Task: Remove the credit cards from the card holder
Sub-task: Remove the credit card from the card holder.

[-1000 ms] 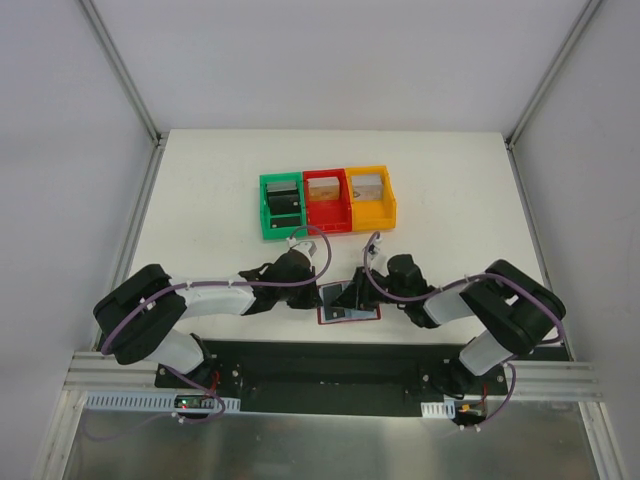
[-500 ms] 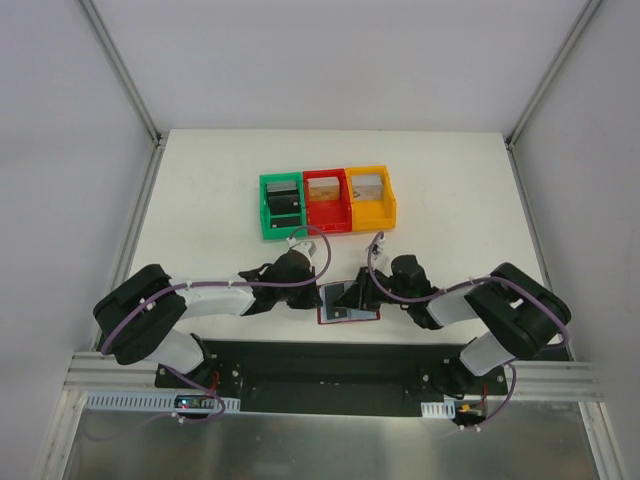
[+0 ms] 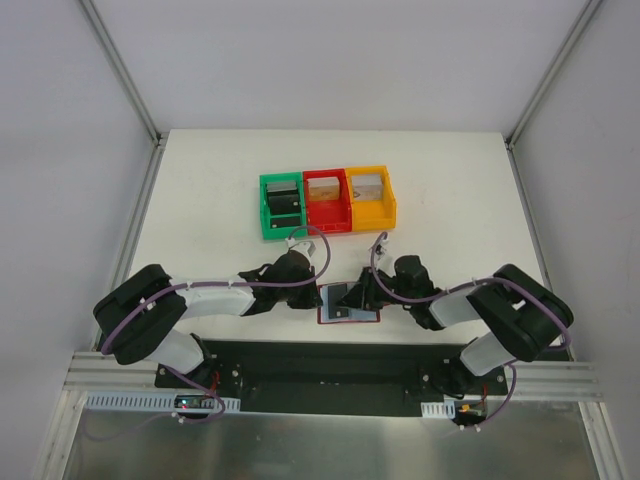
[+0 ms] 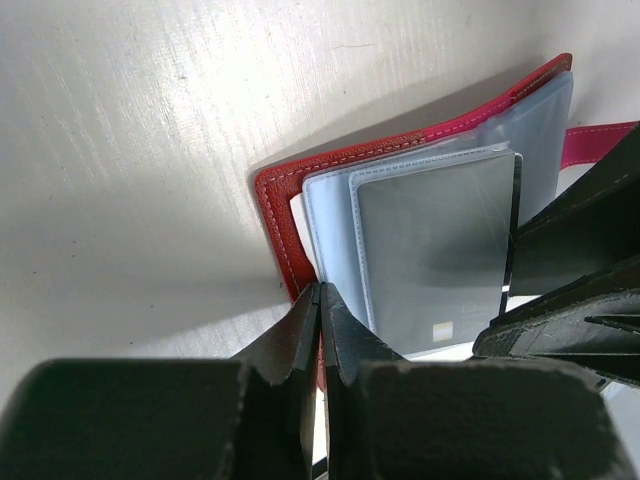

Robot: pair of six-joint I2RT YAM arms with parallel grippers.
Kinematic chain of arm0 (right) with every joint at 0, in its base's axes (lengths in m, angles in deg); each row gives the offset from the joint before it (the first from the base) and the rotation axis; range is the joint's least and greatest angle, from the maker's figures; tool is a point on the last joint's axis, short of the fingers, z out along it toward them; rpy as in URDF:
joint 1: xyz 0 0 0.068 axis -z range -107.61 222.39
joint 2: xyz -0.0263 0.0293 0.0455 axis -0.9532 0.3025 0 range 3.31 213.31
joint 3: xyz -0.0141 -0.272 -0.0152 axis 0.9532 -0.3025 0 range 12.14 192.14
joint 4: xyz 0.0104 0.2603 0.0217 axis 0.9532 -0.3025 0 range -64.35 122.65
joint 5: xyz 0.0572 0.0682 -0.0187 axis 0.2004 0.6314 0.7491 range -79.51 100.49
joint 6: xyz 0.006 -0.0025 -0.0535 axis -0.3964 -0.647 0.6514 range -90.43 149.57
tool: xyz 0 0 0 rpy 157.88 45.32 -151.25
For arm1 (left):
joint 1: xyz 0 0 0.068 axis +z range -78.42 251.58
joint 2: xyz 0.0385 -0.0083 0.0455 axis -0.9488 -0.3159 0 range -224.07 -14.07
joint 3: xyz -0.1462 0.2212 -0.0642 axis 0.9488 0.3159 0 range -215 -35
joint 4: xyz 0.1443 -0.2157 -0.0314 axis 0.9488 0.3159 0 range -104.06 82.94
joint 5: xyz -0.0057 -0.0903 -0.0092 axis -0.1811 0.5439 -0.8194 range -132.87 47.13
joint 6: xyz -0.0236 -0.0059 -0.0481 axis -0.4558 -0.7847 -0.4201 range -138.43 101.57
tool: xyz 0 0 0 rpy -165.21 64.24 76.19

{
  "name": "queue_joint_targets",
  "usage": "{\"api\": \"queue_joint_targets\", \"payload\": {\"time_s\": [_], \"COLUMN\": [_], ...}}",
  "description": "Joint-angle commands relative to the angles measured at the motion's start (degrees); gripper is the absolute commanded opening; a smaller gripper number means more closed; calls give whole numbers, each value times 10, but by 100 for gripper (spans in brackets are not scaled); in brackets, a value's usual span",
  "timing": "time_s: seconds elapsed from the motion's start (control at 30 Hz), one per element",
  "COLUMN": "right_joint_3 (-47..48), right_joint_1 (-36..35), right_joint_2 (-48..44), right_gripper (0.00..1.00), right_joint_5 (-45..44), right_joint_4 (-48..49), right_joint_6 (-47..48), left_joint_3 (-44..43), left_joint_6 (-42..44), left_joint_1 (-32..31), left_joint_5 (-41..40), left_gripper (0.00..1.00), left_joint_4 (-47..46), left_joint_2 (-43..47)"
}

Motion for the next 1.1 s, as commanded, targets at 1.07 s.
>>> {"api": "queue_joint_targets", "payload": {"time_s": [1.07], "right_joint_3": [-18], "right_joint_1": [33], "right_joint_2": [-47], "right_gripper": [24], "right_joint_5": [31], "right_joint_4": [37], "right_joint_6": [-2], "left_joint_3": [21], "left_joint_6": [-4], "left_joint_1": [2], "left_joint_5": [-50], "left_gripper": [0], "left_joint_4": [46], "left_joint_2": [-18]}}
